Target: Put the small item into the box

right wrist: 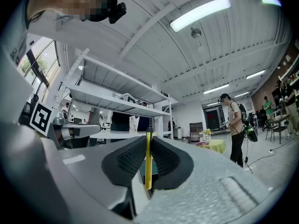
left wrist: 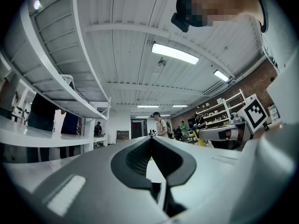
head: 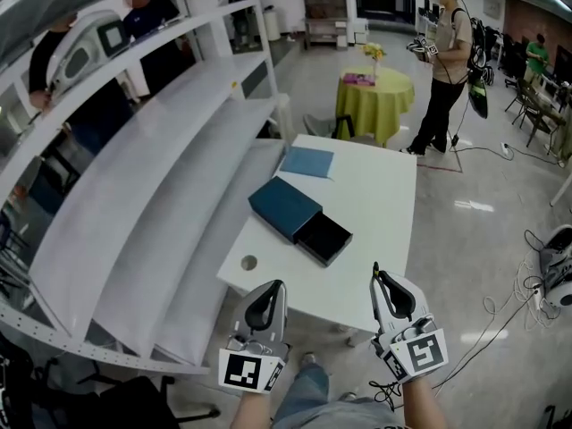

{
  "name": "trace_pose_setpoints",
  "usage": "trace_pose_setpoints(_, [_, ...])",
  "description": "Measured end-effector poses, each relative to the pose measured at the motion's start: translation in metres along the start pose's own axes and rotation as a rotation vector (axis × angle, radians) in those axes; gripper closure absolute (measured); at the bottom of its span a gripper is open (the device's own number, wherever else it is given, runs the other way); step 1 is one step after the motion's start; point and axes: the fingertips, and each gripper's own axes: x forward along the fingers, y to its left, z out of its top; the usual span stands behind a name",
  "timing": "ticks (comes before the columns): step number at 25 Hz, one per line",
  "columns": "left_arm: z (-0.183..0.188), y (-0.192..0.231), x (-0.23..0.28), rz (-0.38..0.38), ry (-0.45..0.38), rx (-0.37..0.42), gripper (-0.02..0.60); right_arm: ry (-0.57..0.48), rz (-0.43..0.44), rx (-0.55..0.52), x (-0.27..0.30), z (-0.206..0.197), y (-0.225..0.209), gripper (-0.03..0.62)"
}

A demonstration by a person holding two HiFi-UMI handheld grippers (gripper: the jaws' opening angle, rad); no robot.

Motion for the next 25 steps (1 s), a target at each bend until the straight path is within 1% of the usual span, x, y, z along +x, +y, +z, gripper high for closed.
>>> trace_pose_setpoints(12, [-0.016, 0.067, 0.051, -0.04, 0.0, -0.013, 0.565, 0.002, -0.052, 0.001, 0.076, -0.01, -0.008, 0.548])
trace_pose_setpoints(25, [-0.032, 0.116, 0.081, -0.099, 0.005, -0.03, 0.565, 0.022, -0.128, 0.015, 0.125, -0.025, -0.008, 0.549])
